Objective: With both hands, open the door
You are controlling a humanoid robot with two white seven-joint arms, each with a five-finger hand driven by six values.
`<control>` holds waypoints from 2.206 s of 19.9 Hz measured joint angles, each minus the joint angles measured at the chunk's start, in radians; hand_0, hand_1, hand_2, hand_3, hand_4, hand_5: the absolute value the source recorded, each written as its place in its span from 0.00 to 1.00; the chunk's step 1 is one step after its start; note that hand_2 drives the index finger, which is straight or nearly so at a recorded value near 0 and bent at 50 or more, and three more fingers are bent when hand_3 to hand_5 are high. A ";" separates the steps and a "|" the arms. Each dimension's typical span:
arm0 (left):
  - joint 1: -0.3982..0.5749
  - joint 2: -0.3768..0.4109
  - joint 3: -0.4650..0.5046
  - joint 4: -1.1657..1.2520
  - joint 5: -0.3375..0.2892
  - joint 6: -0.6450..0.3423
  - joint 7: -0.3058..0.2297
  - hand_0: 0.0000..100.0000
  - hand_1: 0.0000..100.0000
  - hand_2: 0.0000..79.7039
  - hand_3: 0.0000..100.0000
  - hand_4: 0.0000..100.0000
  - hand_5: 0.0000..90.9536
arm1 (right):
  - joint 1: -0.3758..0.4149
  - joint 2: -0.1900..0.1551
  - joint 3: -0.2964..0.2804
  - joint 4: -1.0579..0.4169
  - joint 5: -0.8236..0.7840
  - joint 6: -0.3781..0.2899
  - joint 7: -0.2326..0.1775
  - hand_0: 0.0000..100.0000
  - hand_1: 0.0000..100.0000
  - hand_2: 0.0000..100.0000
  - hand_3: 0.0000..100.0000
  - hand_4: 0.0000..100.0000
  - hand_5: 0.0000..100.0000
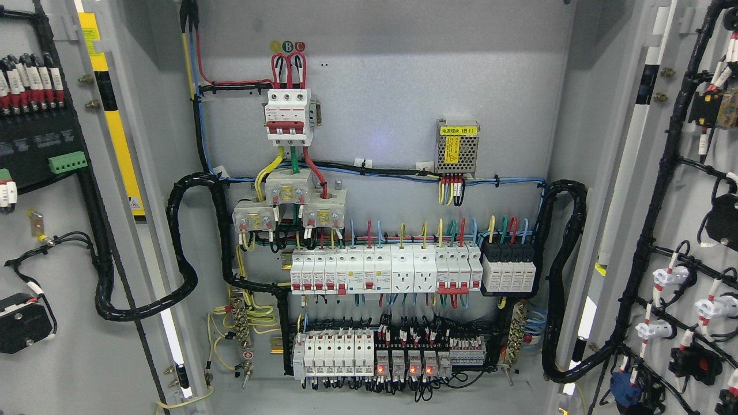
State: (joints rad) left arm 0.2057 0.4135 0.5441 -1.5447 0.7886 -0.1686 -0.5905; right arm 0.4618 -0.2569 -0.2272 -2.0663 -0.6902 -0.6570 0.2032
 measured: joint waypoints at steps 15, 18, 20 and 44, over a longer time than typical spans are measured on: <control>-0.031 0.043 -0.014 0.048 0.001 0.016 0.000 0.12 0.56 0.00 0.00 0.00 0.00 | -0.009 -0.026 0.081 -0.006 0.011 -0.005 0.007 0.00 0.50 0.04 0.00 0.00 0.00; -0.008 0.045 -0.030 0.015 -0.001 0.018 -0.013 0.12 0.56 0.00 0.00 0.00 0.00 | -0.010 -0.030 0.094 -0.006 0.018 -0.005 0.007 0.00 0.50 0.04 0.00 0.00 0.00; 0.008 0.044 -0.043 -0.016 -0.003 0.019 -0.015 0.12 0.56 0.00 0.00 0.00 0.00 | -0.010 -0.033 0.102 -0.005 0.029 -0.005 0.007 0.00 0.50 0.04 0.00 0.00 0.00; 0.226 -0.208 -0.393 0.043 -0.303 -0.183 -0.010 0.12 0.56 0.00 0.00 0.00 0.00 | -0.151 0.023 0.374 0.651 0.397 0.010 0.006 0.00 0.50 0.04 0.00 0.00 0.00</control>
State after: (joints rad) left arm 0.4319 0.2051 0.1515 -1.5019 0.4860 -0.3516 -0.6004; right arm 0.3110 -0.2341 0.1471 -1.4156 -0.2935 -0.6474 0.2093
